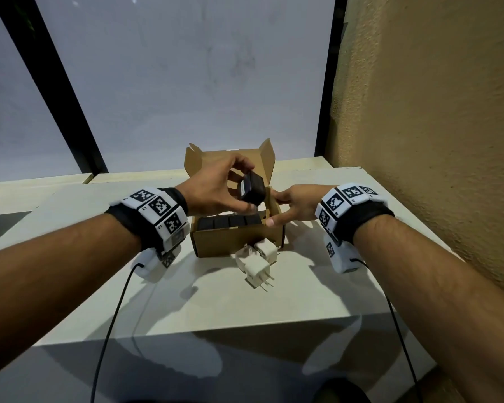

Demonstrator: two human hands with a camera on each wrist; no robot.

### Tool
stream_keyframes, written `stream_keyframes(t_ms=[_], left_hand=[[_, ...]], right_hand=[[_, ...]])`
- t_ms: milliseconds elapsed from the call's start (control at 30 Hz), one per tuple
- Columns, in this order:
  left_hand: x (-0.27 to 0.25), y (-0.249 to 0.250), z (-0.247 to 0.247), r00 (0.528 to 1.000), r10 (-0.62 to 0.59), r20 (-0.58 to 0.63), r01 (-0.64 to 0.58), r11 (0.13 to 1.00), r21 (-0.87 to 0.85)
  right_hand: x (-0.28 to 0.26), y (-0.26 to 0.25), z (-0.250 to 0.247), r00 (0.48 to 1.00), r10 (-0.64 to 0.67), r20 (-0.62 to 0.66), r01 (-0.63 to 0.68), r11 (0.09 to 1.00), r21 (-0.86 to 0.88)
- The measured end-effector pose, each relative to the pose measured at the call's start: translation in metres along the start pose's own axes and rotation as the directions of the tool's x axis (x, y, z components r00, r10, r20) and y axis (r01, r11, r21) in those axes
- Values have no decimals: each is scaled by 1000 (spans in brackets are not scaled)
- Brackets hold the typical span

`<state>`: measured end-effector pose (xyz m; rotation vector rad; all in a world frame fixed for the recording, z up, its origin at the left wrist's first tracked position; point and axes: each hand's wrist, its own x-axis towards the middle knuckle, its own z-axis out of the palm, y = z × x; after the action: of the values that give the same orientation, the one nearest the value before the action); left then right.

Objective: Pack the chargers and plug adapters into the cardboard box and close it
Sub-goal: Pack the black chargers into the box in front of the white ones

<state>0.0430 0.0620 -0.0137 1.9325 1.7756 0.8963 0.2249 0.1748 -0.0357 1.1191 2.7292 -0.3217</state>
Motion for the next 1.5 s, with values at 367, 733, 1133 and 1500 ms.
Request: stream_keyframes(t_ms=[367,733,1133,1500], left_hand=[[26,10,23,989,-141,-54,140,990,-12],[43,-2,44,972,-234,5,234,972,-1],[43,-15,62,966,-242,95,201,927,315],[44,-13,64,990,-133,41,115,949,294]], right_hand=[[3,5,2,999,-37,-3,38,999,7],[10,6,2,998,-60,-3,60,998,37],[11,8,4,998,-56,-24,57,995,83],[10,7,3,1000,-25,-8,26,996,82]])
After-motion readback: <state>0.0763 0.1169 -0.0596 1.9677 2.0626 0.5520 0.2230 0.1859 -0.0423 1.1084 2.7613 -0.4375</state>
